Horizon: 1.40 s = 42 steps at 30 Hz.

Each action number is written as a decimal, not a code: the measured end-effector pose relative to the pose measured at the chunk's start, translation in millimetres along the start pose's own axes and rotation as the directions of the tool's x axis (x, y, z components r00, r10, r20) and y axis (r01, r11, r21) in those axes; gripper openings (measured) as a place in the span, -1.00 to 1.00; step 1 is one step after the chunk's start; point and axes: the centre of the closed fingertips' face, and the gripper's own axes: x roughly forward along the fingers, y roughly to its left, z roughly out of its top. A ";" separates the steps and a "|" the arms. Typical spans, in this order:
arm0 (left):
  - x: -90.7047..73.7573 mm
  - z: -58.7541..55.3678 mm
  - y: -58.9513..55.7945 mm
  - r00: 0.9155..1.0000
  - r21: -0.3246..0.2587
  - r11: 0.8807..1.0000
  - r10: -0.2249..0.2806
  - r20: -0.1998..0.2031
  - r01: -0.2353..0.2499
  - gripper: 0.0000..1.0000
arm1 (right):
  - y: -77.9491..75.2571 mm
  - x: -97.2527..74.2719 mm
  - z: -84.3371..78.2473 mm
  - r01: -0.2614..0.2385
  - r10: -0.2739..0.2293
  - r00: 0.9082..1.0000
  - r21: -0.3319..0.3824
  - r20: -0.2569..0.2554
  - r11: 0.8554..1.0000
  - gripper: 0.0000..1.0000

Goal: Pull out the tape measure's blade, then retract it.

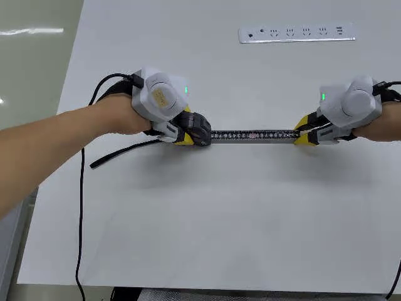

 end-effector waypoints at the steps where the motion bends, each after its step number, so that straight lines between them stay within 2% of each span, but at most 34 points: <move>1: 0.0 0.0 0.0 1.000 0.000 1.000 0.000 0.000 0.000 -0.35 | 0.0 -0.5 -0.9 0.000 0.000 1.000 0.001 -0.001 1.000 -0.76; 9: 0.2 -0.6 0.1 1.000 0.001 1.000 0.000 -0.001 0.000 -0.35 | -1.0 -6.8 -12.3 0.003 -0.003 1.000 0.017 -0.002 1.000 -0.76; 16: 0.2 -0.6 -0.1 1.000 0.003 1.000 0.000 -0.001 0.000 -0.35 | -1.4 -8.5 -15.0 0.005 -0.005 1.000 0.019 0.000 1.000 -0.76; 18: 0.0 -0.9 -0.2 1.000 0.005 1.000 0.000 -0.004 0.000 -0.35 | -1.9 -12.6 -22.8 0.009 -0.009 1.000 0.029 -0.003 1.000 -0.76; 22: -0.5 -0.6 -0.5 1.000 0.004 1.000 -0.001 -0.004 0.001 -0.35 | -2.1 -14.4 -27.0 0.010 -0.010 1.000 0.036 -0.004 0.999 -0.76; 42: -0.2 0.2 0.2 1.000 0.010 1.000 0.001 -0.008 -0.001 -0.35 | -1.6 -22.0 -33.7 0.010 -0.010 1.000 0.040 -0.014 0.999 -0.75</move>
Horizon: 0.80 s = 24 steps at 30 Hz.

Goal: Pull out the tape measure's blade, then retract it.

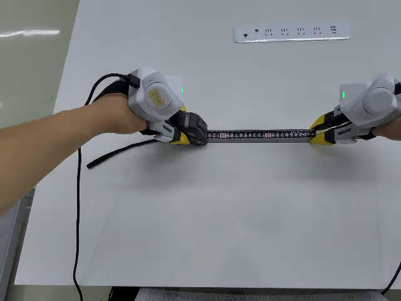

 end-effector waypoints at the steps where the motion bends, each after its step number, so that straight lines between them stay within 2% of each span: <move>1: 0.0 0.2 -0.1 1.000 0.001 1.000 0.001 0.001 -0.001 -0.35 | 0.1 0.1 0.3 -0.001 0.001 1.000 0.000 -0.002 1.000 -0.75; 17: 1.0 1.4 -0.4 1.000 0.008 1.000 0.009 0.019 -0.009 -0.33 | 0.7 1.2 3.7 0.004 -0.004 1.000 -0.016 -0.025 1.000 -0.71; 24: 0.8 1.4 -1.3 1.000 0.006 1.000 0.009 0.023 -0.009 -0.32 | 2.6 1.6 4.6 0.016 -0.018 0.999 -0.061 -0.035 0.998 -0.69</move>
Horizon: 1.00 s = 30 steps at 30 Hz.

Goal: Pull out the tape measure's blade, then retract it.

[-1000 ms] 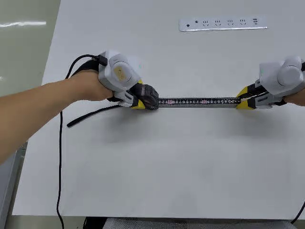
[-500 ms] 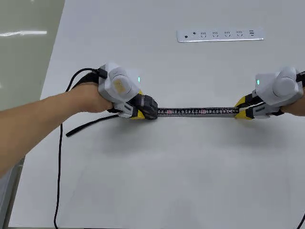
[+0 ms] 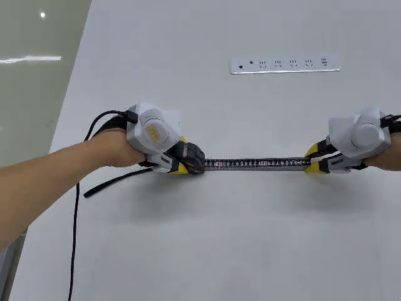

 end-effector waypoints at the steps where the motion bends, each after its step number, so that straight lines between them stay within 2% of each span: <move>1: 0.0 0.0 -0.1 1.000 0.001 1.000 0.001 0.002 -0.001 -0.32 | -0.4 0.1 0.2 0.002 -0.002 1.000 0.002 0.002 1.000 -0.69; 20: 0.7 0.1 3.4 1.000 -0.019 1.000 0.020 0.019 -0.020 -0.29 | -3.5 1.1 2.5 0.033 -0.034 0.999 -0.011 -0.022 0.999 -0.67; 30: -4.8 -1.4 6.6 0.998 -0.040 0.997 0.063 0.025 -0.062 -0.21 | -6.3 -0.9 -0.2 0.069 -0.068 0.997 0.032 -0.021 0.997 -0.61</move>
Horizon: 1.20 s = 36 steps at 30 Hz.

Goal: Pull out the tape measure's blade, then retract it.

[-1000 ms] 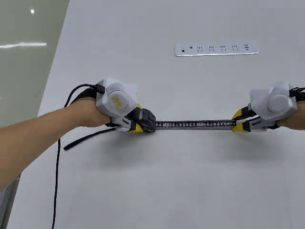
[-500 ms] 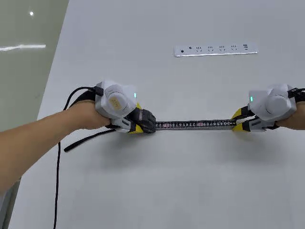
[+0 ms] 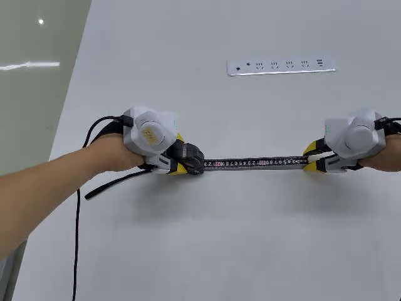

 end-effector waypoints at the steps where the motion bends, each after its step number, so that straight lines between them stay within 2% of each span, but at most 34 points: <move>1: -1.1 -0.5 0.3 1.000 -0.005 1.000 0.004 0.001 -0.004 -0.21 | -0.1 -0.5 -0.3 0.005 -0.005 1.000 0.007 -0.001 1.000 -0.60; 10: -9.0 -4.8 0.7 0.999 -0.045 0.998 0.035 0.008 -0.035 -0.11 | -0.4 -3.9 -5.8 0.047 -0.048 0.999 0.100 0.003 0.994 -0.52; 13: -11.1 -5.0 0.8 0.998 -0.069 0.996 0.053 0.017 -0.051 -0.07 | 0.1 -6.8 -6.7 0.067 -0.072 0.997 0.160 0.024 0.985 -0.50; 18: -14.1 -6.1 0.1 0.997 -0.087 0.993 0.077 0.016 -0.075 -0.07 | 3.7 -9.1 -5.8 0.083 -0.092 0.995 0.195 0.036 0.977 -0.46; 23: -18.9 -5.4 -1.7 0.995 -0.116 0.989 0.099 0.026 -0.096 -0.04 | 5.8 -10.6 -2.6 0.111 -0.128 0.990 0.247 0.054 0.963 -0.37; 26: -22.4 -5.4 -3.0 0.992 -0.145 0.983 0.118 0.032 -0.112 -0.03 | 8.4 -11.3 0.2 0.125 -0.150 0.986 0.287 0.067 0.950 -0.33; 30: -26.0 -5.6 -4.5 0.989 -0.179 0.975 0.141 0.040 -0.132 0.02 | 10.1 -12.5 0.8 0.143 -0.173 0.983 0.311 0.069 0.940 -0.28; 35: -31.0 -7.4 -7.2 0.982 -0.243 0.956 0.182 0.055 -0.163 0.06 | 9.5 -18.1 2.9 0.176 -0.223 0.971 0.381 0.083 0.908 -0.23; 36: -31.4 -7.1 -6.8 0.979 -0.269 0.948 0.194 0.063 -0.170 0.07 | 9.8 -19.2 2.6 0.179 -0.230 0.970 0.397 0.083 0.900 -0.21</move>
